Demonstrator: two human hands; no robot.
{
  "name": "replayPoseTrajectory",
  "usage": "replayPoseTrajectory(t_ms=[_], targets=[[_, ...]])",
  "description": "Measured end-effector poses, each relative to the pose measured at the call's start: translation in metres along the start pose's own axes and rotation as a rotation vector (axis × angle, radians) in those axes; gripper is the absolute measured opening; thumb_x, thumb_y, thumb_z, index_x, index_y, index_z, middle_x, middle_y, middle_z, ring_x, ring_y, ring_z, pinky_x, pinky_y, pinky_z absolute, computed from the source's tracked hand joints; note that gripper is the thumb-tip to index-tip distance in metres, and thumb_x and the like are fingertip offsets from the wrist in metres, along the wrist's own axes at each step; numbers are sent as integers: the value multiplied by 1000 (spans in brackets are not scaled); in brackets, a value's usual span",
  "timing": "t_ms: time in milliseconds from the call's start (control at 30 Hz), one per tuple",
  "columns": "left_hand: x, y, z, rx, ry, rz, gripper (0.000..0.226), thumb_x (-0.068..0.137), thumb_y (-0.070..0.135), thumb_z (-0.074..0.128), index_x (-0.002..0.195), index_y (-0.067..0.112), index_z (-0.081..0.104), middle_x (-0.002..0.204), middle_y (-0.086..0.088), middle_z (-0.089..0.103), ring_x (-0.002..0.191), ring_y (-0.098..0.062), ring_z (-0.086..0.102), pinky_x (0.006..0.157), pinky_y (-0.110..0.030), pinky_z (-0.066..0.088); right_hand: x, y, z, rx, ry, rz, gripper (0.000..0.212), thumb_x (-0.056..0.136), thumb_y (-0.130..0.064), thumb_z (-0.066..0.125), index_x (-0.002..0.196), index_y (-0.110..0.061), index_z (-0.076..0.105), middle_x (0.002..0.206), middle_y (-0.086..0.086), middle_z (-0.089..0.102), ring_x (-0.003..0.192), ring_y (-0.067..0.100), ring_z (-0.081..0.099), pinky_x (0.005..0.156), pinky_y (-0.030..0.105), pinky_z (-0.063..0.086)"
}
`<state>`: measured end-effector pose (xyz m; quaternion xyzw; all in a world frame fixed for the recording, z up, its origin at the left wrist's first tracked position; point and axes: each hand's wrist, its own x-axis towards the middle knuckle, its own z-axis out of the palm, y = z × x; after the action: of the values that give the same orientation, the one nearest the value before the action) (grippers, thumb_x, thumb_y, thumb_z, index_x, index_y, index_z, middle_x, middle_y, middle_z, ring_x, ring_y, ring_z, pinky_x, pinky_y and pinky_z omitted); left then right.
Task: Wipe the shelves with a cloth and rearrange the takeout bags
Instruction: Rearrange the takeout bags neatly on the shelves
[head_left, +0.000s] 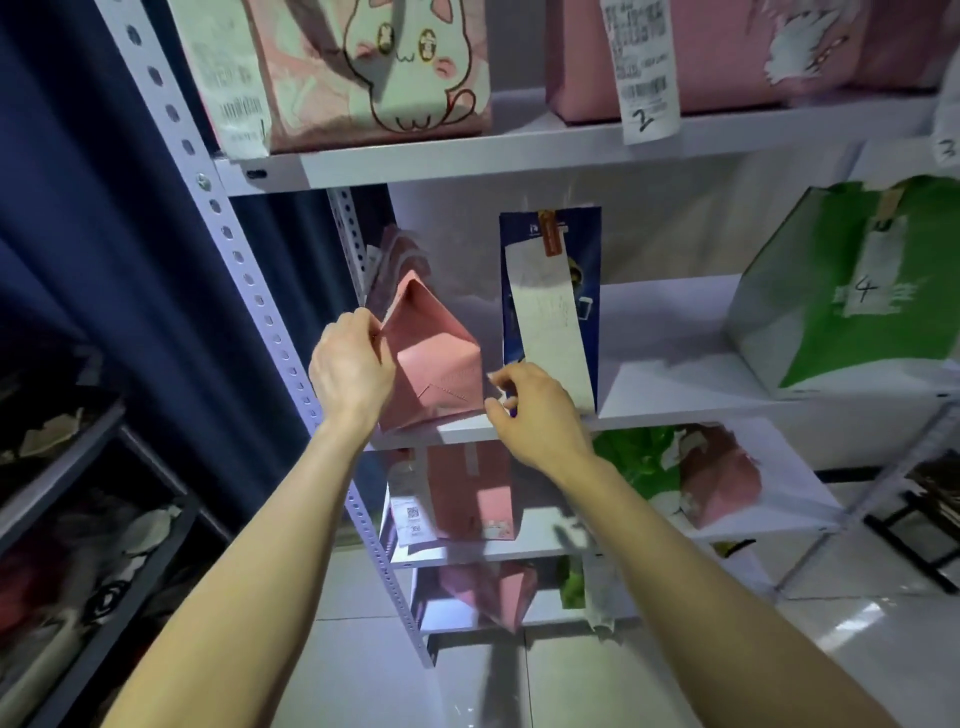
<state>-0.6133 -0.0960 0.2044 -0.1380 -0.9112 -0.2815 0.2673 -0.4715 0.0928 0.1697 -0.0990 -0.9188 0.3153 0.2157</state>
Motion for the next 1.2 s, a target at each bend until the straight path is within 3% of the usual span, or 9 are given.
replayPoseTrajectory(t_ms=[133, 233, 433, 567, 700, 833, 967, 1100, 1200], targets=[[-29, -20, -26, -90, 85, 28, 6, 100, 24, 57, 95, 26, 55, 95, 12, 61, 83, -17, 58, 71, -41, 50, -3, -21, 10, -10, -18, 36, 54, 102, -40, 64, 150, -19, 50, 146, 5, 54, 111, 26, 68, 98, 43, 56], [-55, -29, -49, -149, 91, 85, 7, 100, 22, 60, 95, 26, 59, 93, 12, 60, 77, -13, 55, 69, -37, 50, -10, -41, 14, -14, 2, -4, 56, 105, -47, 57, 153, -19, 49, 146, 7, 56, 123, 31, 63, 102, 48, 53], [-111, -11, -91, -211, 50, 194, 8, 98, 25, 68, 92, 29, 63, 90, 12, 62, 77, -12, 57, 71, -39, 54, -35, -61, 3, -20, 121, -86, 17, 104, -28, 56, 98, -19, 69, 91, 10, 74, 85, 39, 68, 68, 42, 49], [-149, 16, -104, -273, 54, 224, 14, 103, 46, 62, 93, 37, 64, 95, 17, 68, 87, -10, 65, 73, -30, 53, -68, -37, -25, 9, 168, -32, 19, 101, -16, 53, 101, -18, 72, 86, 13, 72, 74, 37, 65, 66, 42, 53], [-190, 35, -102, -426, 202, -32, 14, 102, 43, 65, 116, 39, 62, 117, 17, 59, 105, -12, 64, 86, -37, 57, -120, 20, -65, 103, 113, 78, 34, 96, -11, 49, 120, -20, 70, 96, 11, 74, 79, 32, 67, 71, 40, 56], [-238, 53, -83, -555, -51, -241, 36, 95, 50, 67, 117, 23, 61, 126, -10, 57, 122, -34, 59, 101, -51, 56, -181, 92, -112, 296, 21, 209, 24, 109, -28, 53, 124, -33, 70, 107, -4, 78, 93, 20, 72, 85, 45, 60], [-288, 88, -69, -668, -348, -382, 37, 102, 47, 67, 133, 27, 63, 119, 11, 73, 108, -8, 71, 94, -34, 61, -238, 138, -148, 572, -7, 258, 23, 111, -24, 54, 119, -39, 68, 113, -8, 78, 106, 17, 74, 98, 48, 60], [-318, 119, -53, -724, -373, -433, 12, 104, 31, 72, 114, 26, 75, 103, 14, 81, 101, -15, 78, 78, -34, 65, -267, 165, -173, 543, -8, 355, 25, 111, -20, 52, 132, -23, 66, 121, 9, 76, 98, 30, 76, 84, 54, 63], [-329, 139, -47, -772, -385, -478, 9, 104, 28, 70, 106, 27, 79, 98, 13, 82, 101, -23, 77, 72, -40, 64, -284, 174, -186, 500, 43, 493, 37, 113, -40, 44, 141, -23, 61, 132, 5, 72, 104, 18, 72, 83, 41, 62]])
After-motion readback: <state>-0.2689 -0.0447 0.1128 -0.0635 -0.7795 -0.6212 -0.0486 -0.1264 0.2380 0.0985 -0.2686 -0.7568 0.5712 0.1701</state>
